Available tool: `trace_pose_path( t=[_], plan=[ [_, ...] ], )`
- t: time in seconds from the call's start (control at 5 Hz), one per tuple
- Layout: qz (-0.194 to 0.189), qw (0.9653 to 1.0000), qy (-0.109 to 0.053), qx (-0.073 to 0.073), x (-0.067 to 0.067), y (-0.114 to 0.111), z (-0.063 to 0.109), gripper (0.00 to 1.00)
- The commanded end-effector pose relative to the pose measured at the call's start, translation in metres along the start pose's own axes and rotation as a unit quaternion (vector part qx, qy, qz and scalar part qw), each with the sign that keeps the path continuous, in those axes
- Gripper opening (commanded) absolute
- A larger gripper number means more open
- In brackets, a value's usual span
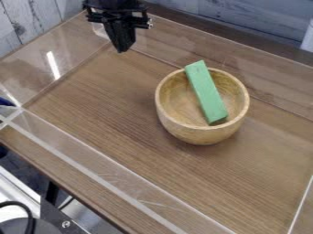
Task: Put the green block in the brown bowl
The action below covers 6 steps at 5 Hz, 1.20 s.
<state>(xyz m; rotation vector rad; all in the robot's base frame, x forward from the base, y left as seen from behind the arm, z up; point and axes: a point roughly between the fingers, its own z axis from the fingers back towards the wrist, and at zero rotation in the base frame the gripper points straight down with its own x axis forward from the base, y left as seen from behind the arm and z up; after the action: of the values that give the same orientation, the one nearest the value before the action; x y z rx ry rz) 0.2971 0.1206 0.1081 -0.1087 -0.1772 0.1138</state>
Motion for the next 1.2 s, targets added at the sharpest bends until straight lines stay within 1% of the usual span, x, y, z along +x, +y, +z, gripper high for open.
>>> trace_pose_path(
  t=[0.0,0.2,0.4,0.6,0.8,1.0],
  plan=[
    [-0.004,0.9997,-0.02,0.011,0.009,0.004,0.02,1.0],
    [-0.02,0.9996,-0.012,0.013,0.01,0.011,0.012,0.0],
    [-0.034,0.9993,-0.003,0.015,0.011,0.018,0.006,0.0],
    [-0.033,0.9995,0.001,0.002,0.016,0.02,-0.008,0.0],
    [-0.03,0.9995,0.009,-0.01,0.022,0.024,-0.027,0.0],
    [-0.018,0.9995,0.016,-0.02,0.025,0.035,-0.04,0.0]
  ],
)
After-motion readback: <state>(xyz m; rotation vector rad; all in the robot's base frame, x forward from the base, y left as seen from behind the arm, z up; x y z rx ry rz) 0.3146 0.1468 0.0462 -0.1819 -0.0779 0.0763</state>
